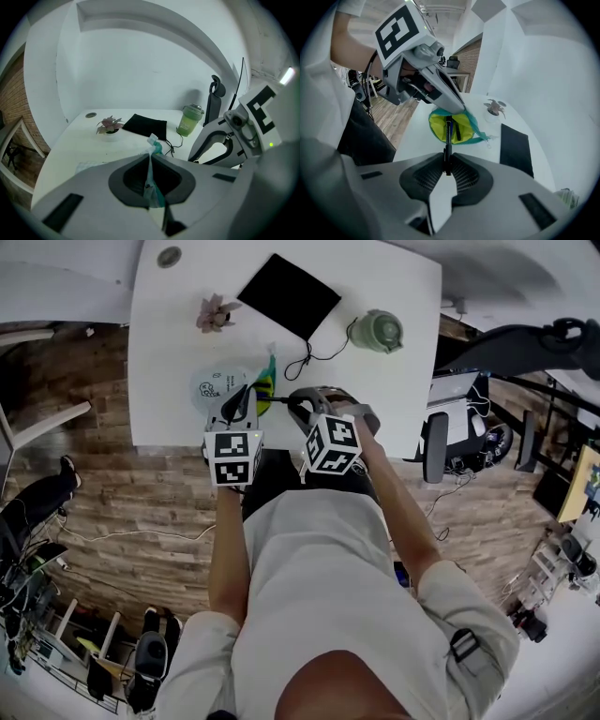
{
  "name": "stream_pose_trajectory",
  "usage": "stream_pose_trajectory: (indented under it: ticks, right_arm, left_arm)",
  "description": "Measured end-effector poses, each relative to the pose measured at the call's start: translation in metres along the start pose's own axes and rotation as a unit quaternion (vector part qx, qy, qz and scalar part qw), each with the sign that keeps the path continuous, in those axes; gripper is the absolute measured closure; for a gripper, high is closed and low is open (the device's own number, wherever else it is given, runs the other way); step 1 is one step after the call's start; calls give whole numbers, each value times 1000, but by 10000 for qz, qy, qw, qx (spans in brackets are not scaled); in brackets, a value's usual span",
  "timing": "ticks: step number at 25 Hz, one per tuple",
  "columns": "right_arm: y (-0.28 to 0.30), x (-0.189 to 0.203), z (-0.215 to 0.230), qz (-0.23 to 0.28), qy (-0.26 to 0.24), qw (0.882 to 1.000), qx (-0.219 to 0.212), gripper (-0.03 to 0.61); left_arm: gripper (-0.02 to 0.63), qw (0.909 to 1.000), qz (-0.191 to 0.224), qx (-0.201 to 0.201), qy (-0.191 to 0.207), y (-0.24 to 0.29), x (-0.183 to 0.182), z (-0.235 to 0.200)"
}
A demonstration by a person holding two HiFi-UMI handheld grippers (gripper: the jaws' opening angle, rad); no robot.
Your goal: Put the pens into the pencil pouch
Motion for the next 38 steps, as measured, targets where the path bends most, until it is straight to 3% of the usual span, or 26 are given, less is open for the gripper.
stream_pose_trajectory:
  ticks: [24,38]
  right_arm:
    - [37,-39,12,238,81,9996,-119,518]
    - [61,-53,20,613,568,9965,-67,517]
  left_arm:
    - [609,9980,170,270,-539,3,-5,-7]
    - [609,9957,184,362,-836,5,-2,-17]
Point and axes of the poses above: the fingertips, and each gripper's own axes: y forward along the fingers, z to its right, x out of its underside, the point moved 2 cm from there along -y, backward along the fingers, and after that the axes turned 4 degrees about z, right-handed, at the moved point
